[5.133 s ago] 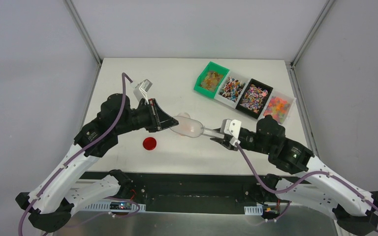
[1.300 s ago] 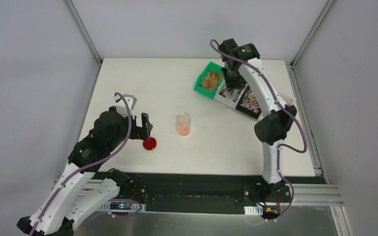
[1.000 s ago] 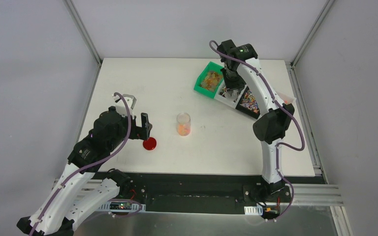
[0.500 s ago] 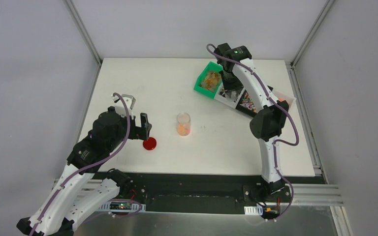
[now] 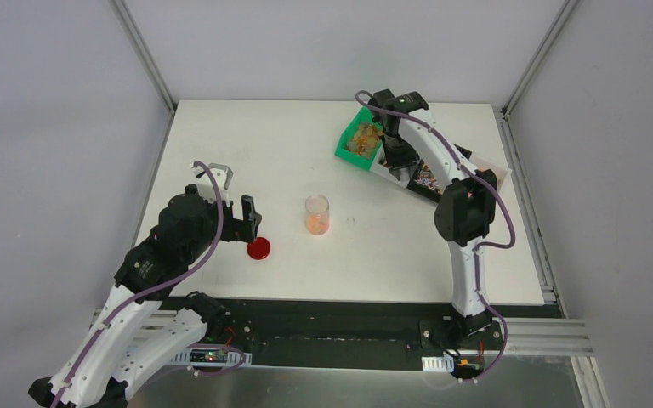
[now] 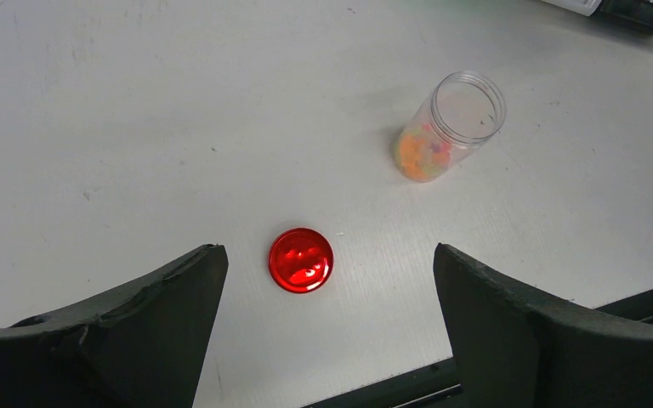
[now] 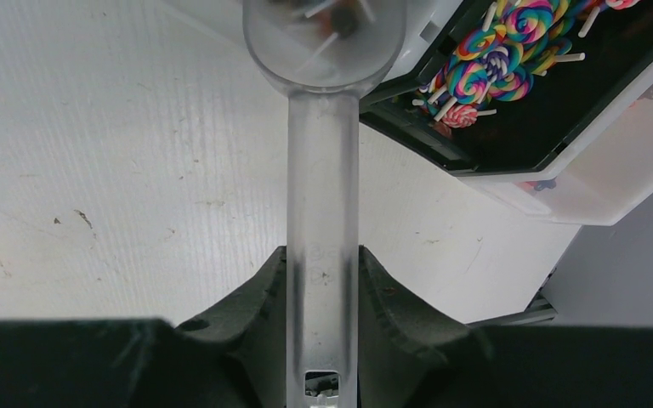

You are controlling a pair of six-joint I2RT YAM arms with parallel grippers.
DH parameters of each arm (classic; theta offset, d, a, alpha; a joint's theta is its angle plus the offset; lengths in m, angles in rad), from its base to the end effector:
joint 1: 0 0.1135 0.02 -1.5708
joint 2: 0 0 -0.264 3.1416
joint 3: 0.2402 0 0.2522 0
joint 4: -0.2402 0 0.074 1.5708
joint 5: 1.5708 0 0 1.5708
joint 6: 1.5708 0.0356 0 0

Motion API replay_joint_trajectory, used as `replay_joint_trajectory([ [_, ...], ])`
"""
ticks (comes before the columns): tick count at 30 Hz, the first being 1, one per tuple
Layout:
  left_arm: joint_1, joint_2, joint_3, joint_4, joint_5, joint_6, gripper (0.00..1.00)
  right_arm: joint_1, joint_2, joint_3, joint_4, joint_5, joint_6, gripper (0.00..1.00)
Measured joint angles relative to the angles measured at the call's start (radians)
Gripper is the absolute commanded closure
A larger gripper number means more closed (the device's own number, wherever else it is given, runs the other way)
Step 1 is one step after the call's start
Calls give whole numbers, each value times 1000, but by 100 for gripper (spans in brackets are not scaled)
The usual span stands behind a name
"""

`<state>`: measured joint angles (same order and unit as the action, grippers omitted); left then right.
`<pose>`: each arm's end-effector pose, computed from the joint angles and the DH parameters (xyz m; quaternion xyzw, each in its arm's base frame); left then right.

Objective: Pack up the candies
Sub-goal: Scoop the fake candies from the storage box.

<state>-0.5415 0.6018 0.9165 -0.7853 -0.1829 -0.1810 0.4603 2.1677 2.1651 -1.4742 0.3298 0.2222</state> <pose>0.1009 -0.0532 0.3464 0.1052 0.8437 -0.1112 0.5145 0.3846 0.1778 0.2840 -0.1094 0.9793 -0.1390 0.0986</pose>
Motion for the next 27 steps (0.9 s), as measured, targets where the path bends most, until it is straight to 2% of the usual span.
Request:
replay_joint_trajectory([
  [17,0,0,0,0,0,0,4,-1,-110,-212,180,7,40,100],
  [27,0,0,0,0,-1,0,4,-3,-119,-265,260,6,50,100],
])
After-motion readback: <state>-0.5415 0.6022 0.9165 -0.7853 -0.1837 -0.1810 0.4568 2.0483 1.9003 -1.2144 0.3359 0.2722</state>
